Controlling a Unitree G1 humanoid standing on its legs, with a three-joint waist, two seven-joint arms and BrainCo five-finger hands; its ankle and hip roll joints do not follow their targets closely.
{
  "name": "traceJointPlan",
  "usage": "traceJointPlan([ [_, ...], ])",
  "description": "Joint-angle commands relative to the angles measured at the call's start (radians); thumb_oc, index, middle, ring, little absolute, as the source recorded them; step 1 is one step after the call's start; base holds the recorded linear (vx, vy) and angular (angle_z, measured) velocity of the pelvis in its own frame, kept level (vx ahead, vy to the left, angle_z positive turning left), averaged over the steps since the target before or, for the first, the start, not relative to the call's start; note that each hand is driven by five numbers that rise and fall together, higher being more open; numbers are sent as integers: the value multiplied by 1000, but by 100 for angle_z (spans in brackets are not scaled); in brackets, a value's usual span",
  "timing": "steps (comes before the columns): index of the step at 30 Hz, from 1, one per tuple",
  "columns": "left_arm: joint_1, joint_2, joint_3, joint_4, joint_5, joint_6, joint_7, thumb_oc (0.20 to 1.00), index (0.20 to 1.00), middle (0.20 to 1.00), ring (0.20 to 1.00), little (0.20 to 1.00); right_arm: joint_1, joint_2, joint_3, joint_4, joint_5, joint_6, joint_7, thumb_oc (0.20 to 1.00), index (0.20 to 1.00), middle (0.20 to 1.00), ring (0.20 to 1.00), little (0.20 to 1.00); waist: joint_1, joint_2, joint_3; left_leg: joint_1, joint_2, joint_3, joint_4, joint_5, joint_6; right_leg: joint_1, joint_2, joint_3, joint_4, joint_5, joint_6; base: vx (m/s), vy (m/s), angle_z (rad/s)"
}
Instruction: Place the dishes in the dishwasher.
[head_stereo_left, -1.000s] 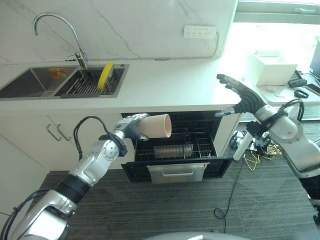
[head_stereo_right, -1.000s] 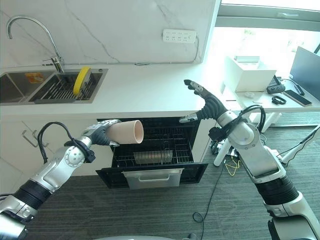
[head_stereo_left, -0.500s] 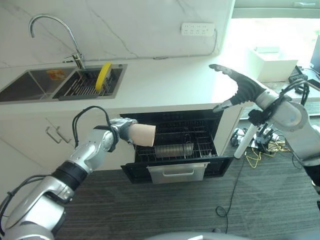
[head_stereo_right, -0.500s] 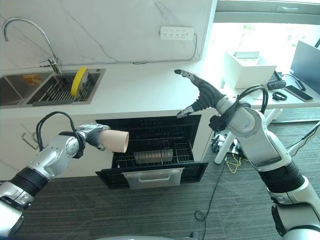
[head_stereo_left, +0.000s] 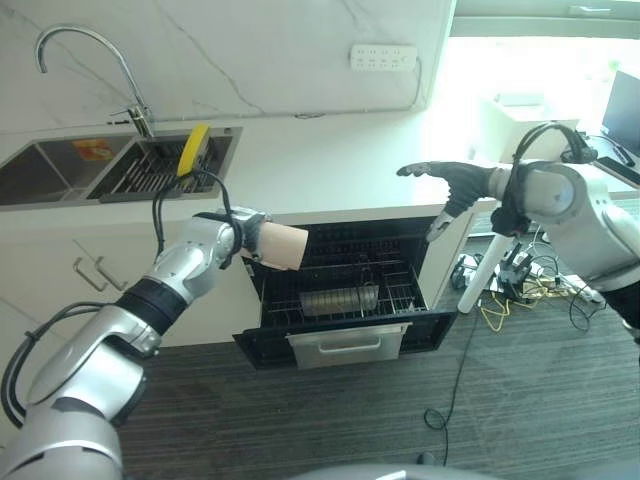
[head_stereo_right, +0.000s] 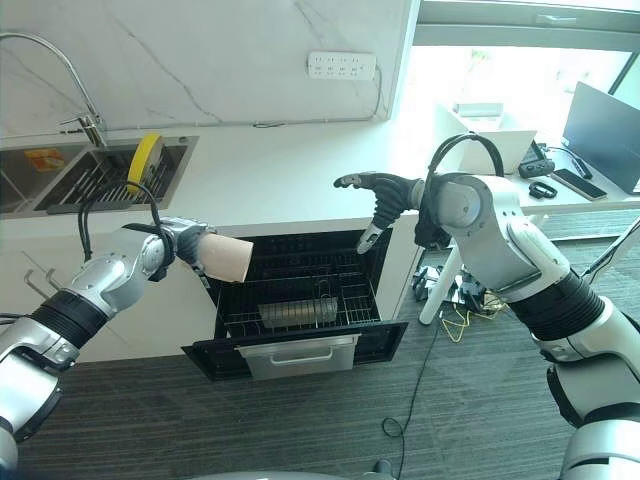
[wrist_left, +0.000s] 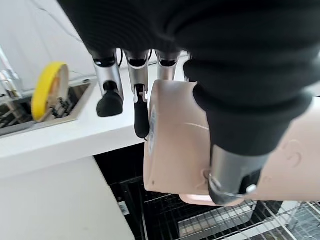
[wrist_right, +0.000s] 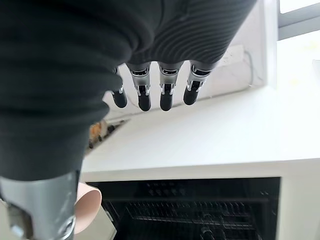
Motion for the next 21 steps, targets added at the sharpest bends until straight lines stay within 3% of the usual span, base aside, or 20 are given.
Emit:
traceJointPlan([
  [1, -179, 47, -54, 31, 74, 5, 19, 200, 200, 200, 200, 200, -140, 8, 58, 15, -95, 35, 79, 1000, 1000, 1000, 1000, 1000, 20, -13, -17, 11, 69, -40, -3, 0, -41, 54, -72, 16, 2, -43, 71, 0, 0, 0],
  [2, -210, 41, -71, 39, 77, -3, 14, 200, 200, 200, 200, 200, -172, 42, 87, 51, -141, 39, 120, 1000, 1000, 1000, 1000, 1000, 23, -14, -19, 12, 68, -40, -3, -1, -41, 56, -72, 16, 2, -43, 71, 0, 0, 0],
  [10, -278, 21, -102, 10, 65, -26, -20, 200, 200, 200, 200, 200, -232, 121, 131, 166, -176, 76, 149, 1000, 1000, 1000, 1000, 1000, 36, -16, -22, 6, 65, -48, -3, -3, -42, 60, -74, 10, 2, -51, 69, 0, 0, 0],
  [16, -304, 13, -102, -32, -10, 9, -23, 200, 200, 200, 200, 200, -231, 164, 133, 208, -174, 115, 117, 1000, 1000, 1000, 1000, 1000, 39, -16, -23, 8, 63, -47, -3, -5, -41, 64, -75, 6, 2, -52, 69, 0, 0, 0],
  [17, -300, 12, -93, -36, -67, 23, 2, 200, 200, 200, 200, 200, -226, 168, 122, 212, -127, 134, 61, 1000, 1000, 1000, 1000, 1000, 40, -16, -23, 9, 63, -48, -3, -6, -41, 64, -74, 7, 2, -53, 69, 0, 0, 0],
  [19, -249, 12, -21, -65, -220, 12, 106, 200, 200, 200, 200, 200, -182, 163, 30, 201, 108, 122, -229, 1000, 1000, 1000, 1000, 1000, 45, -15, -19, 10, 61, -56, -3, -10, -38, 69, -72, 5, 2, -58, 66, 0, 0, 0],
  [21, -75, 12, 164, -212, -324, -67, 206, 200, 200, 200, 200, 200, -7, 158, -162, 71, 283, 69, -468, 1000, 1000, 1000, 1000, 1000, 56, -9, -11, 10, 64, -59, -3, -15, -36, 73, -73, -1, 2, -64, 66, 0, 0, 0],
])
